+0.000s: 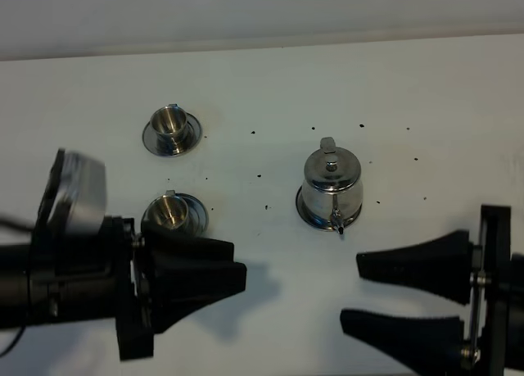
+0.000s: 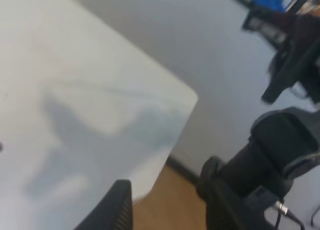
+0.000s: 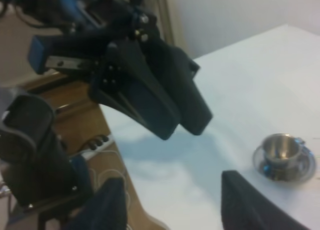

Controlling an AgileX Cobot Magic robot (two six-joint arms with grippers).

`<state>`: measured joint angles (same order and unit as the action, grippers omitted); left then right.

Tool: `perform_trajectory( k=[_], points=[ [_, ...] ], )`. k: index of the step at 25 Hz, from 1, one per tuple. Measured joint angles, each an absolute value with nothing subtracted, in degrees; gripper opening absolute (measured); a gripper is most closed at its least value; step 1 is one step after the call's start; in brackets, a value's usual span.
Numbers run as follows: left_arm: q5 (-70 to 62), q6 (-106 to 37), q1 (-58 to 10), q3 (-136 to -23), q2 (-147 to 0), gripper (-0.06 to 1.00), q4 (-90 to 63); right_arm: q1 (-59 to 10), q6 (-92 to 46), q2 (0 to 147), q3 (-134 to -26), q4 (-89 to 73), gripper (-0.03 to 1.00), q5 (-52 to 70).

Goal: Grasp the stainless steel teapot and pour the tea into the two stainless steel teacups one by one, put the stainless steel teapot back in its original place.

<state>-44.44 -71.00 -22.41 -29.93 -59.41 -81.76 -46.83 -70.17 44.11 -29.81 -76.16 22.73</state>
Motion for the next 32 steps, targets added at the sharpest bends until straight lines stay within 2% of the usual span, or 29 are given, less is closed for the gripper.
perform_trajectory(
  k=[8,14,24,32],
  points=[
    [-51.8,-26.59,-22.41,-42.09,-59.41,0.38,-39.72,-46.83,-37.86,47.23,-38.04,-43.9,0.42,26.71],
    [-60.36,-6.39,-22.41,-43.05,-59.34,0.38,-18.48,-46.83,-23.7,55.27,-42.43,-29.73,0.42,31.04],
    [-65.96,9.36,-22.41,-40.5,-47.15,0.38,-1.57,-46.83,-21.36,64.64,-43.06,-26.09,0.42,29.0],
    [-62.31,7.28,-22.41,-32.52,-28.23,0.38,0.0,-46.83,-21.36,65.41,-43.06,-25.62,0.42,25.96]
  ],
)
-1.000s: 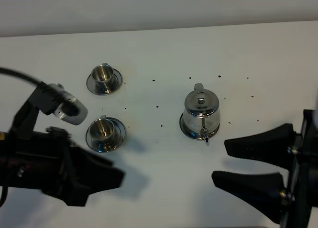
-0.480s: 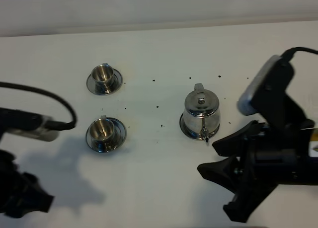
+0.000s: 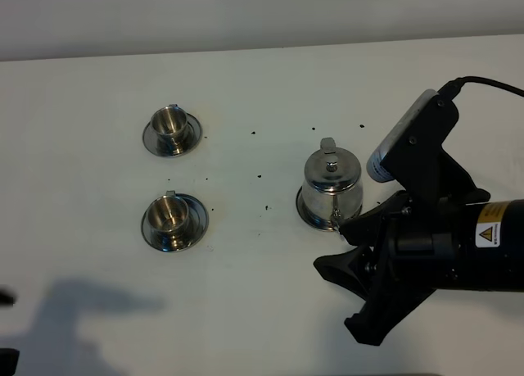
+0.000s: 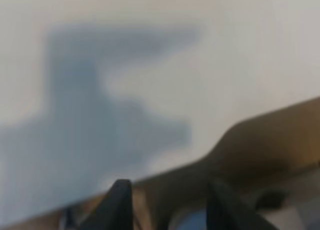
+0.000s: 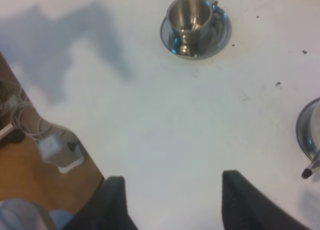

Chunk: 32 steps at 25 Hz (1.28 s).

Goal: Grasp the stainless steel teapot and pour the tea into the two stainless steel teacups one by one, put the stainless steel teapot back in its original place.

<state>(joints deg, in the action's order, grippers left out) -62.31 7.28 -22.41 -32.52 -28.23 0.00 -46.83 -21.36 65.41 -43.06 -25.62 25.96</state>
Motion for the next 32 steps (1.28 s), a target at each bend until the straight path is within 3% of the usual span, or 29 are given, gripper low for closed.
perform_trajectory(
  k=[9,22,32],
  points=[
    [-59.39,3.14,-22.41,-29.95,-13.34,0.38,0.0,-46.83,-21.36,65.46,-43.06,-26.32,0.42,25.57],
    [-60.58,2.68,-21.43,-29.19,-11.59,0.38,0.0,-46.83,-21.36,65.46,-43.06,-26.55,0.42,25.12],
    [-60.58,2.63,-1.65,-29.19,-11.59,0.38,0.0,-46.83,-21.36,65.46,-43.06,-26.67,0.42,24.99]
  ],
)
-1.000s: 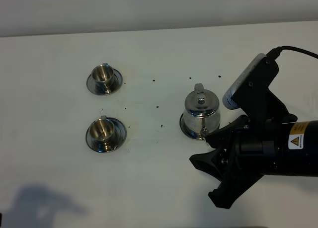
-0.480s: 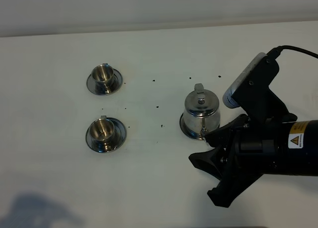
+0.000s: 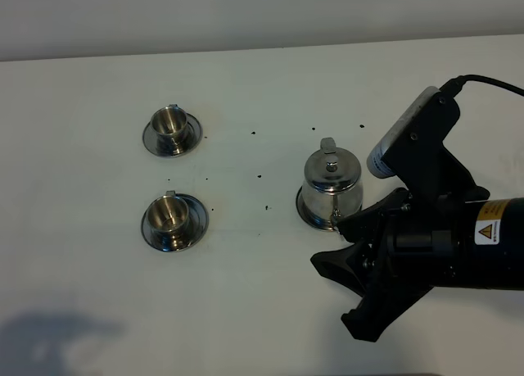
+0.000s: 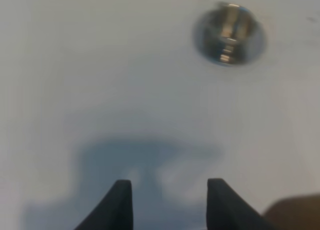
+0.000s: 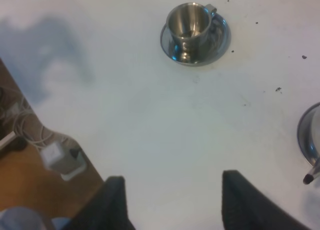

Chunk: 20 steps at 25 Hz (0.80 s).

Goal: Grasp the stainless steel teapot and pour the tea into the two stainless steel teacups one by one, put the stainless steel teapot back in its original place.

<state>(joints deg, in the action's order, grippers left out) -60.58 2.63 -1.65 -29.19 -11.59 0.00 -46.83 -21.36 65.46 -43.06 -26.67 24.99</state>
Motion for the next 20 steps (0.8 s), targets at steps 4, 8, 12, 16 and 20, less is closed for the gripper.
perform_trajectory(
  k=[4,8,12,16,20],
  points=[
    [-60.58,2.63,2.91,-29.19,-9.92,0.38,0.0,-46.83,-21.36,65.46,-43.06,-26.68,0.42,24.99],
    [-60.64,2.63,3.83,-29.19,-4.88,0.38,0.0,-46.83,-21.42,65.46,-43.06,-26.55,0.42,24.99],
    [-60.64,2.63,3.83,-29.13,-0.48,0.38,0.0,-46.83,-22.2,65.52,-43.06,-26.51,0.42,24.93],
    [-60.67,2.58,3.76,-29.02,-0.15,0.38,0.0,-46.83,-22.94,66.61,-43.06,-26.51,0.42,24.36],
    [-60.67,2.58,3.76,-29.02,-0.15,0.38,0.0,-46.83,-23.6,69.74,-43.06,-26.49,0.42,23.32]
  ],
)
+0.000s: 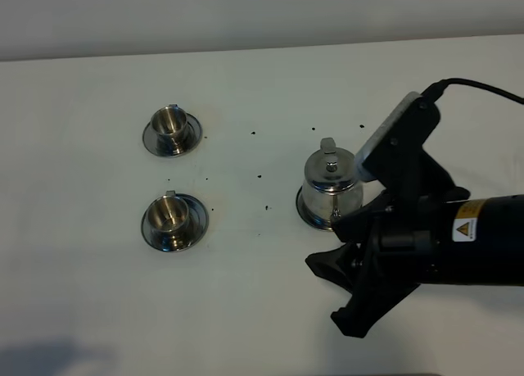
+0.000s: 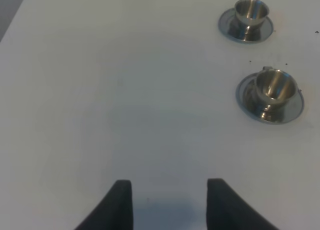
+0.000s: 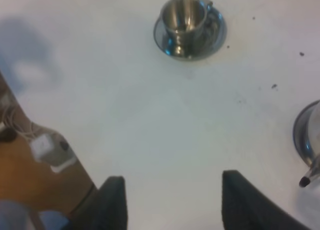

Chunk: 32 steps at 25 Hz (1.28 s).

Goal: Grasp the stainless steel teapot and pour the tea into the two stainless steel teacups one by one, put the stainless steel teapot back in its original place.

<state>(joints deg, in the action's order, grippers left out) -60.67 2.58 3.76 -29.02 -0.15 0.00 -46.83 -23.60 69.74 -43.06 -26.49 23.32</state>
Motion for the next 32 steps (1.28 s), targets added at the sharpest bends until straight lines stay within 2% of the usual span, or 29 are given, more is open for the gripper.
perform_trajectory(
  k=[7,14,25,32],
  points=[
    [-60.62,2.58,3.76,-29.02,-0.03,0.38,0.0,-46.83,-25.36,75.02,-47.88,-26.14,0.42,23.3],
    [-60.62,2.58,3.76,-29.02,-0.03,0.38,0.0,-46.83,-25.25,85.05,-63.03,-23.53,0.42,28.28],
    [-60.62,2.58,3.76,-29.02,-0.08,0.38,0.0,-46.83,-5.14,106.73,-94.86,1.58,0.42,49.4],
    [-60.62,2.58,3.76,-29.02,-0.08,0.38,0.0,-43.85,1.05,114.01,-105.72,10.59,0.42,57.36]
  ],
)
